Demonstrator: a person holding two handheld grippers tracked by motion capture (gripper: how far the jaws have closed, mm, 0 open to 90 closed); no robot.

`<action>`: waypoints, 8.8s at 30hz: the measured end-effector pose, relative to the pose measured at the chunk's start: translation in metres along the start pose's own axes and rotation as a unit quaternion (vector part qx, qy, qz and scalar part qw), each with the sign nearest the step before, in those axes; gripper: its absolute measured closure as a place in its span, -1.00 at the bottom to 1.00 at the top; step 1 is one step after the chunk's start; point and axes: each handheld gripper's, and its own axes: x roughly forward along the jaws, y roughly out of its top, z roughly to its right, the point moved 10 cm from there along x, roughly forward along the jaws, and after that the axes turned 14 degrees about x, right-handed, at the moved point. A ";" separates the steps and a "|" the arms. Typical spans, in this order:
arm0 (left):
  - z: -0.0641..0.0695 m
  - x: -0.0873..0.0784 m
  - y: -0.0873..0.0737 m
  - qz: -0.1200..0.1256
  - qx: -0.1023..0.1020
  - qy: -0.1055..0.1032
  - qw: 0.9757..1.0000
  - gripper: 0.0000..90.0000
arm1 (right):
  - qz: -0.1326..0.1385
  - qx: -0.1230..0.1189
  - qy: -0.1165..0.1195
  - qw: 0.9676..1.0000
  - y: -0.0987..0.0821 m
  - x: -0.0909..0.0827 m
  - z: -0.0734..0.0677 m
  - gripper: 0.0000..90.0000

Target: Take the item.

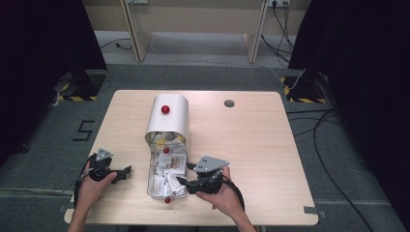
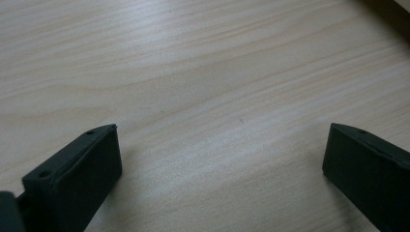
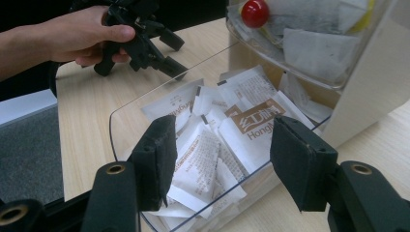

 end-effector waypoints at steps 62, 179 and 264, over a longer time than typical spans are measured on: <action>0.000 0.000 0.000 0.000 0.000 0.000 1.000 -1.00 | -0.052 -0.021 0.013 0.998 -0.013 0.043 -0.004 0.13; 0.000 0.000 0.000 0.000 0.000 0.000 1.000 -1.00 | 0.052 -0.003 -0.042 0.998 0.021 -0.035 0.050 0.91; 0.000 0.000 0.000 0.000 0.001 0.001 1.000 -1.00 | 0.022 0.091 -0.143 0.985 -0.030 -0.045 0.162 0.89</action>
